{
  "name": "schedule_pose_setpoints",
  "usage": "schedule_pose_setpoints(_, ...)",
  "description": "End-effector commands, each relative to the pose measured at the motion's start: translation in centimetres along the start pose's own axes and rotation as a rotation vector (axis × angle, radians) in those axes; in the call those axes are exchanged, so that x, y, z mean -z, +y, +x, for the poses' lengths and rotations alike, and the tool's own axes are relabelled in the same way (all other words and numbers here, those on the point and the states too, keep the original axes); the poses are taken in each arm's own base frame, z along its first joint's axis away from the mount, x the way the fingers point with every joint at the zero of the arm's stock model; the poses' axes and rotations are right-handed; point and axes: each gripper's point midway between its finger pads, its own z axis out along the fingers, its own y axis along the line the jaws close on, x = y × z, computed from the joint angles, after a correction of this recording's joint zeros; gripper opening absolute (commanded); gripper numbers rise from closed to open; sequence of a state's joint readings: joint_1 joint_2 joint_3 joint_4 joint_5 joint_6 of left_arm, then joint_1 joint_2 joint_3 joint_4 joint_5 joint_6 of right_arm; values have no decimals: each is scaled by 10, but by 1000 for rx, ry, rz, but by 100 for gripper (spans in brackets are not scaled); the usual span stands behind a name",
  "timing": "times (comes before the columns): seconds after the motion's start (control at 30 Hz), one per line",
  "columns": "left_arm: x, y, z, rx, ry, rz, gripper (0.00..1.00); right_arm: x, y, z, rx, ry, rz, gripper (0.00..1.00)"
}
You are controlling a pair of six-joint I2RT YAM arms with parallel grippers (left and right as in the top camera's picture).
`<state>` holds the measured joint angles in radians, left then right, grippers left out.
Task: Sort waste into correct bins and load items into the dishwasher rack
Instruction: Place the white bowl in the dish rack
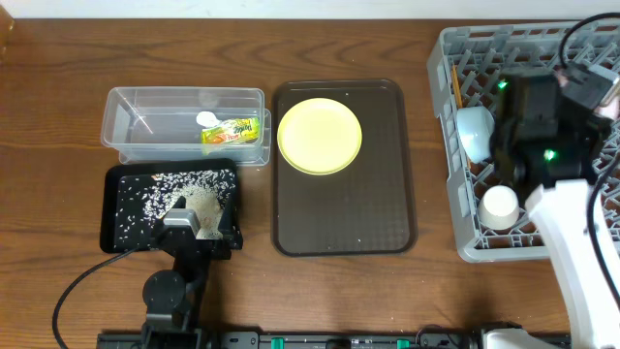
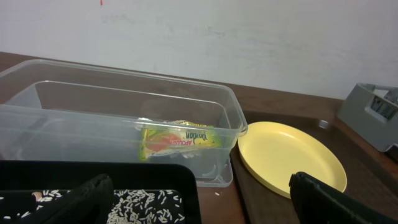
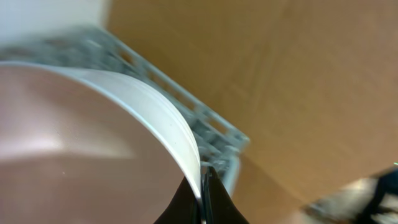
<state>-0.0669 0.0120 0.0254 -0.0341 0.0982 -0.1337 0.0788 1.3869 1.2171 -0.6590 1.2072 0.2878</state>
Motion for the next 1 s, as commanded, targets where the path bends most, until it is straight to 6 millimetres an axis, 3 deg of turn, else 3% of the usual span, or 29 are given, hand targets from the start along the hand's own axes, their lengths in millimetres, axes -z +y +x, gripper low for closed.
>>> schedule_pose_setpoints(0.0,-1,3,15,3,39,-6,93,-31,1,17,121,57,118,1)
schedule_pose_setpoints(0.1,-1,3,15,3,40,-5,93,-55,21,37,235,109,150,1)
schedule_pose_setpoints(0.3,-1,3,15,3,40,-6,93,-74,66,54,410,117,135,1)
schedule_pose_setpoints(0.57,-1,3,15,3,39,-6,93,-46,132,73,556,63,4,1)
schedule_pose_setpoints(0.73,-1,3,15,3,39,-6,93,-25,149,79,618,31,-33,2)
schedule_pose_setpoints(0.77,-1,3,15,3,40,-6,93,-22,149,77,617,22,-31,7)
schedule_pose_setpoints(0.83,-1,3,15,3,39,-6,93,-17,150,74,586,11,-41,40)
schedule_pose_setpoints(0.87,-1,3,15,3,40,-5,93,-14,150,71,574,5,-46,48)
schedule_pose_setpoints(0.97,-1,3,15,3,39,-6,93,-2,146,57,529,-21,-83,54)
